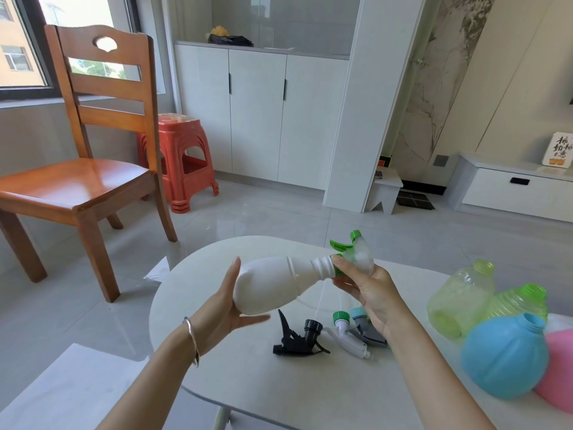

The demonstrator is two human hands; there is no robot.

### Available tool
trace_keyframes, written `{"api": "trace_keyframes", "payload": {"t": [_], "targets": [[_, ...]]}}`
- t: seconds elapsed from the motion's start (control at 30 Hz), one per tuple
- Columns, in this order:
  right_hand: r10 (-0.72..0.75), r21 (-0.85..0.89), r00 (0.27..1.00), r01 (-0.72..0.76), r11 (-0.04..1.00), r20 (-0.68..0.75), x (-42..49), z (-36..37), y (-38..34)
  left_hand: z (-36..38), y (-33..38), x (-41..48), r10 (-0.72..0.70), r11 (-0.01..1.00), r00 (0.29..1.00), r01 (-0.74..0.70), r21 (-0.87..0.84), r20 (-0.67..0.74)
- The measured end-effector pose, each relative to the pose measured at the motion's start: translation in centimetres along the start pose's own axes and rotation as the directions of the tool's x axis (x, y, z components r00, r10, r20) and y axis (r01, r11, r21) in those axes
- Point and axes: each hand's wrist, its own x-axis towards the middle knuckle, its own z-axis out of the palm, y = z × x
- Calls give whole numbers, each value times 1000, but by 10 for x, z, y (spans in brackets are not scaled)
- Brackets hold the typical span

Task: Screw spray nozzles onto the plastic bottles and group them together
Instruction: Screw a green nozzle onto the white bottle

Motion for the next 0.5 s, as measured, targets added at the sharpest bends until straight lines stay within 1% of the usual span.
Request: {"api": "trace_keyframes", "payload": {"t": [0.03, 0.07, 0.17, 0.23, 0.27, 0.3, 0.37, 0.47, 0.5], "targets": [[-11, -8, 1000, 11, 1000, -2, -1, 0, 0, 1, -1, 0, -23, 998, 1000, 23, 62, -4], [-18, -6, 1000, 18, 1000, -7, -1, 0, -2, 1, -2, 1, -11, 993, 1000, 12, 114, -10], [-10, 59, 1000, 12, 998, -28, -1, -1, -5, -1, -1, 1, 102, 989, 995, -100, 111, -7], [-6, 81, 1000, 8, 997, -23, -1, 1, -5, -3, 1, 0, 127, 989, 991, -129, 67, 29], [-12, 67, 1000, 14, 998, -21, -1, 3, -4, -4, 2, 0, 113, 993, 993, -114, 18, 42], [-26, 42, 1000, 26, 999, -18, -2, 5, -3, -3, 1, 0, 82, 996, 996, -80, -33, 33], [-58, 16, 998, 58, 998, 5, -3, 8, -2, -3, -1, 2, 24, 997, 1000, -26, -79, -20], [-70, 83, 992, 61, 995, 105, -4, 11, -2, -3, -4, 6, 2, 991, 998, -10, -130, -61], [-74, 98, 991, 63, 993, 116, -4, 11, -2, -3, -2, 6, 6, 990, 998, -15, -137, -65]]}}
